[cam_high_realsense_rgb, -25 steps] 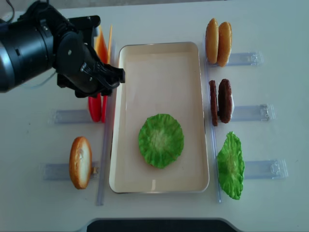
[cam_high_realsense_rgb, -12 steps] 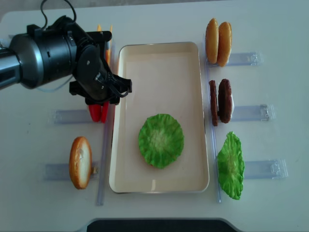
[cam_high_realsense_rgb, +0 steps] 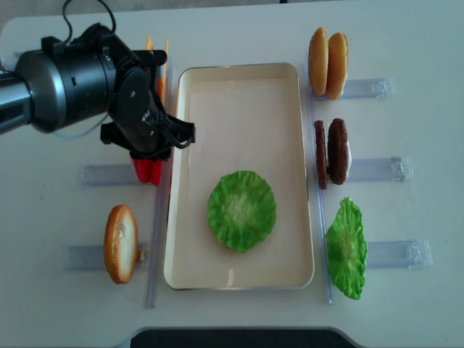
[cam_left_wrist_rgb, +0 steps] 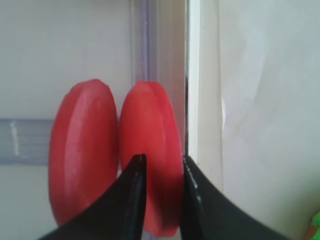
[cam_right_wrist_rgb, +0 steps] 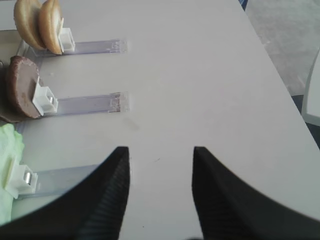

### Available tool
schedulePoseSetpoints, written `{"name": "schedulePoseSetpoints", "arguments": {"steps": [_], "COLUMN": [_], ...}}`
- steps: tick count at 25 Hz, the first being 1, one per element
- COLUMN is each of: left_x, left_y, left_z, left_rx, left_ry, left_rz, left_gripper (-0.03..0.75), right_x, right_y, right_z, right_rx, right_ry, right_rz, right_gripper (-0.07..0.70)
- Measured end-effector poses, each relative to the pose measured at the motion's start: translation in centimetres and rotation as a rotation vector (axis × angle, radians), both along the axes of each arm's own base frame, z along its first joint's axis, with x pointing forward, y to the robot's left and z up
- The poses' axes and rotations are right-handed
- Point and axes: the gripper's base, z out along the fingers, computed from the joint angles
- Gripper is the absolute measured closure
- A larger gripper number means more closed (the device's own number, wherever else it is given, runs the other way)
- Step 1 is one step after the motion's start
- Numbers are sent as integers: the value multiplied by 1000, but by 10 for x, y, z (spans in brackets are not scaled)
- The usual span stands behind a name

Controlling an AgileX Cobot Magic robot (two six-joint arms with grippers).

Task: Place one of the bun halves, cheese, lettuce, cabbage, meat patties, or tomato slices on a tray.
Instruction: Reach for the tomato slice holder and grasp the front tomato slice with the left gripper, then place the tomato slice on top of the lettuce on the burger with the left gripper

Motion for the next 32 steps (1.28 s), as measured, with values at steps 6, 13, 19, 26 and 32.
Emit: {"name": "schedulePoseSetpoints", "arguments": {"steps": [6,13,19,26,32], "left_x": [-1,4,-16,-71,-108], "left_y": [2,-8,-3,21,34], "left_z": [14,75,101,95,68], "left_rx": [26,-74,-100,-188,-317], "left_ry": [33,-18,39,16,-45], "left_rz": [22,11,-36,-32,-1], "left_gripper": [631,634,634,634,640], "right_x": [0,0,0,0,0], "right_y": [0,0,0,0,0], "right_z": [0,0,0,0,0], "right_rx": [0,0,0,0,0], "right_ry": [0,0,0,0,0], "right_rz": [0,0,0,0,0], "right_gripper": [342,346,349,349,349]}}
